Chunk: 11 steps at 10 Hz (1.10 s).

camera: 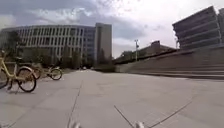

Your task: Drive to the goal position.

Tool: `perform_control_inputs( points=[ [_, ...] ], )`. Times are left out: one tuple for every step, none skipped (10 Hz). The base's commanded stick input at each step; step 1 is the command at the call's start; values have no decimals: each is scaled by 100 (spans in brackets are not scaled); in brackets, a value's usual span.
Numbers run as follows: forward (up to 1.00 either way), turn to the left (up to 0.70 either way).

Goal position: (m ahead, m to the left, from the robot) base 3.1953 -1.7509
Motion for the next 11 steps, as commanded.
perform_control_inputs(
  points=[
    [70,0],
    [70,0],
    [70,0],
    [70,0],
    [70,0],
    [70,0],
    [70,0],
    [70,0],
    [70,0],
    [70,0],
    [70,0]
  ],
)
